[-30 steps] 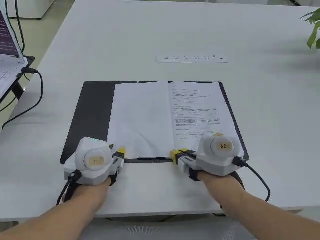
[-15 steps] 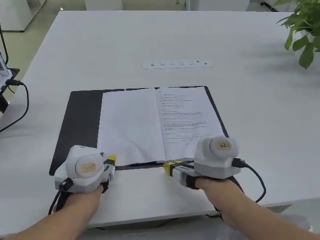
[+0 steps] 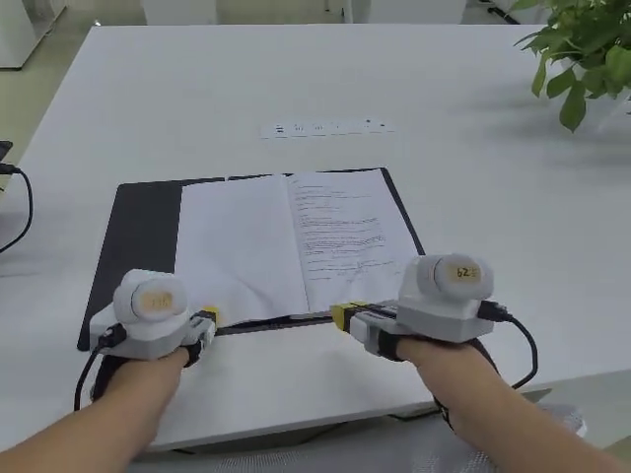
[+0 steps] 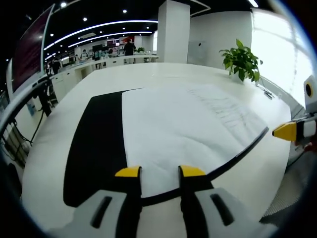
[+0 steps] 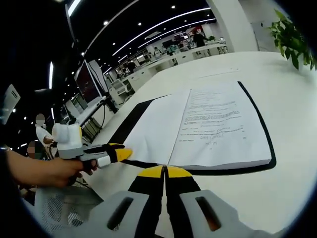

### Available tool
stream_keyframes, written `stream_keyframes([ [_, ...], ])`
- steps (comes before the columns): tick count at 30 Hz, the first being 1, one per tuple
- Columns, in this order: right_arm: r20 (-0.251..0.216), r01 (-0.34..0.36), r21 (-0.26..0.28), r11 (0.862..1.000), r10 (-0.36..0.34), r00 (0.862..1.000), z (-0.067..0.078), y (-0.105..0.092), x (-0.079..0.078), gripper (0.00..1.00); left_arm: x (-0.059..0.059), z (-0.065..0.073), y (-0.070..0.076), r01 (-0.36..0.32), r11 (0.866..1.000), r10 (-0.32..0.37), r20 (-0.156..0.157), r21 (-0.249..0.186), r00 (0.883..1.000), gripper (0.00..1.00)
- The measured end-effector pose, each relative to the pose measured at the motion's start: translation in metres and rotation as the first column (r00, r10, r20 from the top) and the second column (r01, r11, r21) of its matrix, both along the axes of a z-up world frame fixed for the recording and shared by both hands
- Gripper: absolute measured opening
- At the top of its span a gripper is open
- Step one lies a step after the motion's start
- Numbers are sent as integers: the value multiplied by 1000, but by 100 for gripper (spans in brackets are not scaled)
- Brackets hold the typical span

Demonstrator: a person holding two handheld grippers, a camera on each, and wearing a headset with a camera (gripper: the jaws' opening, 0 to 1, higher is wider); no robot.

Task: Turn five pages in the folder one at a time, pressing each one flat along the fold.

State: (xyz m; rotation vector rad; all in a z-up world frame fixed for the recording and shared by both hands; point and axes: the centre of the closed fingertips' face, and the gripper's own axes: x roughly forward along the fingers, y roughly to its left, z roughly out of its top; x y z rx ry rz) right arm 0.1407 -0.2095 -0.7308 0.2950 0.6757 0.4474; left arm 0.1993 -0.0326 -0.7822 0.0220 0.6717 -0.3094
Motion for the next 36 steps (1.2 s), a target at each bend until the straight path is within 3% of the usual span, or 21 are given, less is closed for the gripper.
stream_keyframes([
  [4,14,73,17,997,-73,997,12,-20,5,0,-11,13,-4,-21,999,20,-22,-50,1000,32],
  [6,36,90,2,996,-90,995,18,-31,8,0,-19,21,-7,-26,996,23,-37,-81,999,33],
  [8,57,103,-13,995,-102,993,24,-40,10,0,-29,30,-10,-66,988,56,-77,-138,995,35],
  [9,62,113,-21,993,-112,992,27,-46,10,0,-31,35,-12,-71,985,59,-83,-158,995,36],
  [10,65,126,-30,992,-124,990,29,-50,10,0,-33,43,-12,-71,984,60,-75,-160,995,38],
  [13,83,144,-45,989,-140,987,33,-62,11,0,-40,58,-17,-71,981,56,-88,-178,995,44],
  [16,88,152,-65,986,-146,985,34,-71,11,8,-45,78,-19,-83,975,71,-63,-205,995,49],
  [20,84,156,-62,986,-150,985,40,-74,8,22,-52,93,-20,-76,976,68,-48,-205,997,57],
  [23,88,127,-111,986,-117,989,44,-76,6,34,-57,102,-16,-81,978,75,-36,-194,996,64],
  [25,107,120,-148,982,-105,989,48,-80,5,39,-58,107,-12,-84,980,82,-19,-180,996,71],
  [27,107,127,-139,982,-112,988,51,-83,2,43,-61,111,-8,-77,987,78,1,-143,997,77],
  [30,102,134,-139,981,-120,987,54,-87,-2,60,-67,115,-1,-109,982,110,-2,-153,994,87],
  [33,98,130,-173,976,-114,989,56,-91,-10,78,-72,119,3,-118,980,121,4,-159,993,95],
  [36,110,135,-172,976,-117,987,56,-94,-12,85,-76,121,11,-106,989,110,32,-104,993,98],
])
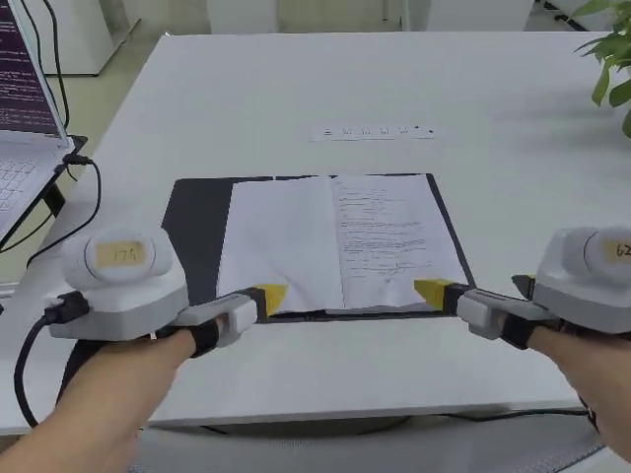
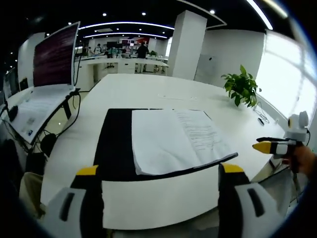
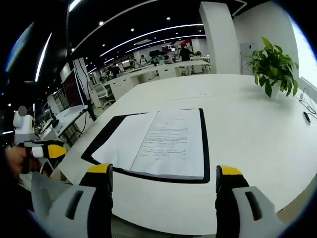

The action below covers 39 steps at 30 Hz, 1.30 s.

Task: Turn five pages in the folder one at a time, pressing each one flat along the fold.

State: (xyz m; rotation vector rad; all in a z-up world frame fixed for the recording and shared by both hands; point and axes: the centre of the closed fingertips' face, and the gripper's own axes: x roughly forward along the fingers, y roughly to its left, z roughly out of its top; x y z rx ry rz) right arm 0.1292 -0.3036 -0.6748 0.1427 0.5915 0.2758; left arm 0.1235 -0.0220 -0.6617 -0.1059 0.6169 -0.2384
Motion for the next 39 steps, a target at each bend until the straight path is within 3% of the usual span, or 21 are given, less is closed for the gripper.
stream_keyframes([
  [4,19,15,-4,1000,-15,1000,2,-6,1,100,-5,2,5,4,1000,-4,-2,16,1000,99],
  [5,6,6,-2,1000,-6,1000,1,-5,-2,99,-5,3,7,2,1000,-2,-2,12,1000,99],
  [9,37,-11,3,1000,11,999,8,0,-1,100,-7,7,10,18,999,-19,15,50,1000,99],
  [14,30,-48,-19,999,48,998,2,4,2,100,-5,11,10,27,997,-29,35,66,999,99],
  [19,15,-64,-6,998,64,998,0,7,-1,100,4,13,4,35,996,-39,52,78,998,99],
  [30,24,-76,8,997,76,997,0,5,0,98,30,7,-39,120,990,-124,55,69,991,95],
  [35,6,-59,19,998,59,998,-6,-2,-1,97,42,0,-67,192,979,-196,56,69,979,89],
  [39,8,-50,19,999,50,999,-8,-7,-2,97,54,-11,-91,243,968,-245,33,64,969,82],
])
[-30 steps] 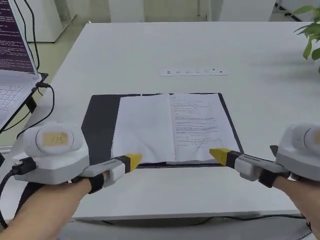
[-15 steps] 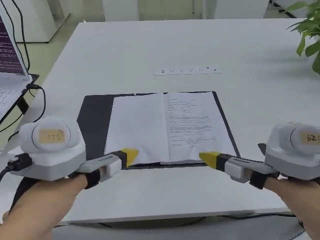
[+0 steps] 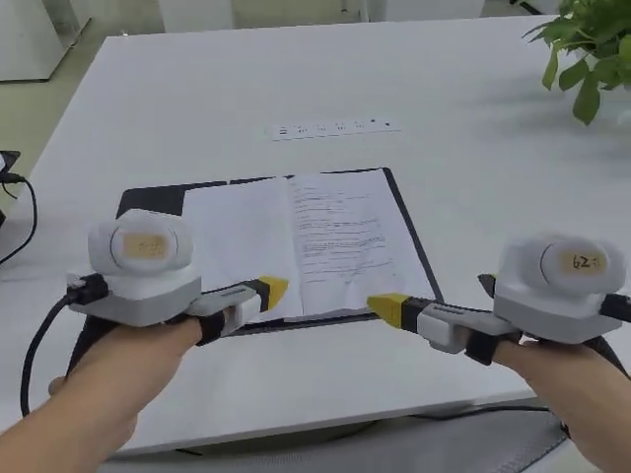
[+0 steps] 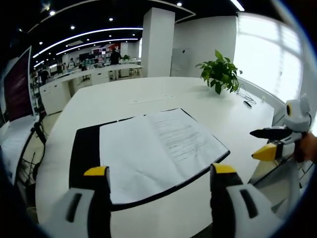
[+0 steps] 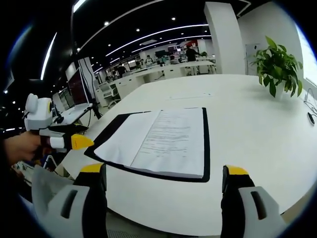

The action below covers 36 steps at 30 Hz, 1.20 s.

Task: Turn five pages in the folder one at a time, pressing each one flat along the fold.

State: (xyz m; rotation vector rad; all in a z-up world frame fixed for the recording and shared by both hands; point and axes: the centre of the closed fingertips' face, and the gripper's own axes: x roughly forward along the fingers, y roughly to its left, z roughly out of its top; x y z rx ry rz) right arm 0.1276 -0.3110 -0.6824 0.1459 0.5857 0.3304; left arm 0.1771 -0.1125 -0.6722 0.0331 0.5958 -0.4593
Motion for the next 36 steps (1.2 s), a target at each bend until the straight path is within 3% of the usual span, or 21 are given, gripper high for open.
stream_keyframes([
  [3,-1,15,8,1000,-15,1000,-2,-5,0,96,6,-5,-21,43,999,-43,4,-4,999,81],
  [7,-1,34,19,999,-34,999,-3,-12,0,95,10,-16,-49,91,996,-91,-19,-6,996,80],
  [10,-3,43,23,999,-43,999,-4,-15,1,94,12,-21,-66,118,993,-119,-19,-6,993,78],
  [22,-3,37,33,999,-37,999,-9,-16,0,89,26,-55,-136,239,971,-239,-23,0,971,74],
  [29,17,57,66,996,-58,998,-6,-20,3,87,32,-73,-162,279,960,-279,-9,-9,960,71],
  [36,20,73,82,994,-75,997,-7,-25,4,87,39,-79,-185,290,956,-289,30,-29,957,68],
])
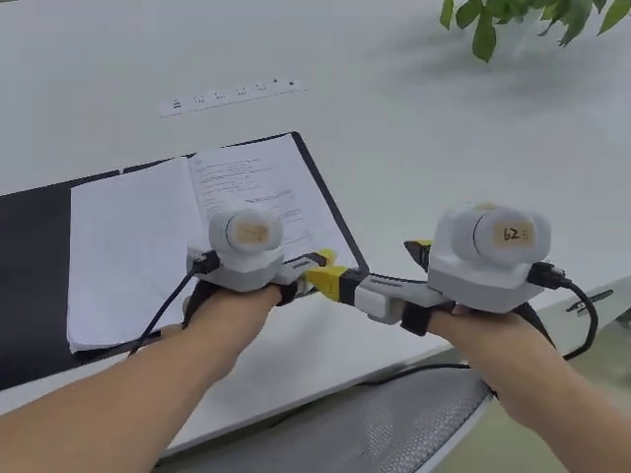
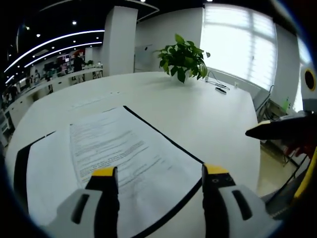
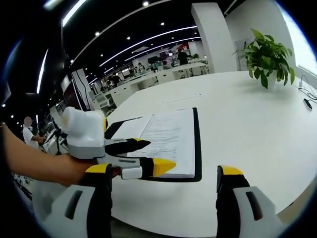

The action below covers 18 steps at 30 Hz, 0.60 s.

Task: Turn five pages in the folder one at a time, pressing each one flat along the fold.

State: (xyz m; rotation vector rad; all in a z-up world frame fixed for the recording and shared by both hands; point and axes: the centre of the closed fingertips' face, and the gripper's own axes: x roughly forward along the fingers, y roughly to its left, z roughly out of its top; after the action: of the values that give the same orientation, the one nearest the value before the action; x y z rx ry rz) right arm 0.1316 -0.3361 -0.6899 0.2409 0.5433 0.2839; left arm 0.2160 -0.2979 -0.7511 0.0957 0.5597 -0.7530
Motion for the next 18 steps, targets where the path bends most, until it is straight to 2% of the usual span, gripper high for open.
stream_keyframes([
  [5,-10,10,10,1000,-10,1000,-3,-4,-1,86,1,-12,-6,4,999,-4,10,33,1000,68],
  [7,-14,12,13,1000,-12,1000,-5,-5,-2,86,3,-15,-5,-5,999,3,31,46,1000,66],
  [12,-28,19,19,1000,-19,999,-9,-7,-4,86,2,-19,-10,-7,999,5,47,49,999,63],
  [14,-29,20,20,1000,-19,999,-10,-7,-4,86,0,-28,-5,-18,996,15,35,86,999,61],
  [15,-33,18,20,1000,-18,999,-10,-6,-4,86,0,-30,-5,-20,997,17,37,80,999,61],
  [16,-35,15,20,1000,-15,999,-11,-6,-4,86,0,-28,-5,-21,997,16,64,74,998,61],
  [18,-36,11,17,1000,-11,999,-12,-5,-4,86,-1,-29,-5,-23,997,18,71,73,997,61],
])
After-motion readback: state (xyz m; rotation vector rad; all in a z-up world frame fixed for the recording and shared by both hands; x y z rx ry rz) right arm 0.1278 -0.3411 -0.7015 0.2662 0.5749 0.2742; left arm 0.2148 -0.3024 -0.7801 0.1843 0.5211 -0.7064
